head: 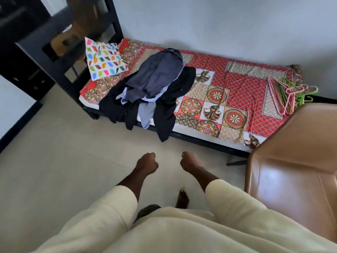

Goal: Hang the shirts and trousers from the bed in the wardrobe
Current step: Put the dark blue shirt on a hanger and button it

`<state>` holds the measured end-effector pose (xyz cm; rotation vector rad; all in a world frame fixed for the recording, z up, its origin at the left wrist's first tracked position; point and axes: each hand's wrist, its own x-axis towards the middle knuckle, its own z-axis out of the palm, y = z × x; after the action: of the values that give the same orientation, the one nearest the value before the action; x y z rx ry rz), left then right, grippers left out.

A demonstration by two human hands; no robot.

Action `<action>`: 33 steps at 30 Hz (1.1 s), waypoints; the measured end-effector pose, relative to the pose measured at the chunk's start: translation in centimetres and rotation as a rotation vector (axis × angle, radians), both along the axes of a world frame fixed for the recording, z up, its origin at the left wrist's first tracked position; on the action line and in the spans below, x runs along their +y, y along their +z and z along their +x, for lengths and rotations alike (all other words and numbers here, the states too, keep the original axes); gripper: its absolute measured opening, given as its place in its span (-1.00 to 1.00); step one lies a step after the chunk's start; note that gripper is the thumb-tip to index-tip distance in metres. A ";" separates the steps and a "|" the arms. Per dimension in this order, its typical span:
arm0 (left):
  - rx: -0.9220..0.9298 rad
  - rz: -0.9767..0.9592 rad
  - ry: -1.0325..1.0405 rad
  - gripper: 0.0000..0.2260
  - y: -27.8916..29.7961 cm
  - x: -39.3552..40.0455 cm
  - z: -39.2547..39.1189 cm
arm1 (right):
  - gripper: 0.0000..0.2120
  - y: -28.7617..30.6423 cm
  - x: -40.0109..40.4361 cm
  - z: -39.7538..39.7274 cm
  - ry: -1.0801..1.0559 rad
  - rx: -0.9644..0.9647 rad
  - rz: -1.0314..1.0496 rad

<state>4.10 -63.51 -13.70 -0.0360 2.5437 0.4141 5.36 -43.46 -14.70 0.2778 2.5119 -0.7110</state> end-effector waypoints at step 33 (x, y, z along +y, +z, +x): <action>-0.090 0.121 -0.071 -0.75 -3.3 -9.6 -68.1 | -0.76 -6.4 -9.3 -63.4 -0.122 -0.188 -0.029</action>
<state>-64.04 -73.13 -16.98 0.0789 2.4193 0.5255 -58.09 -52.78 -21.09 0.4685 2.3200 -0.7326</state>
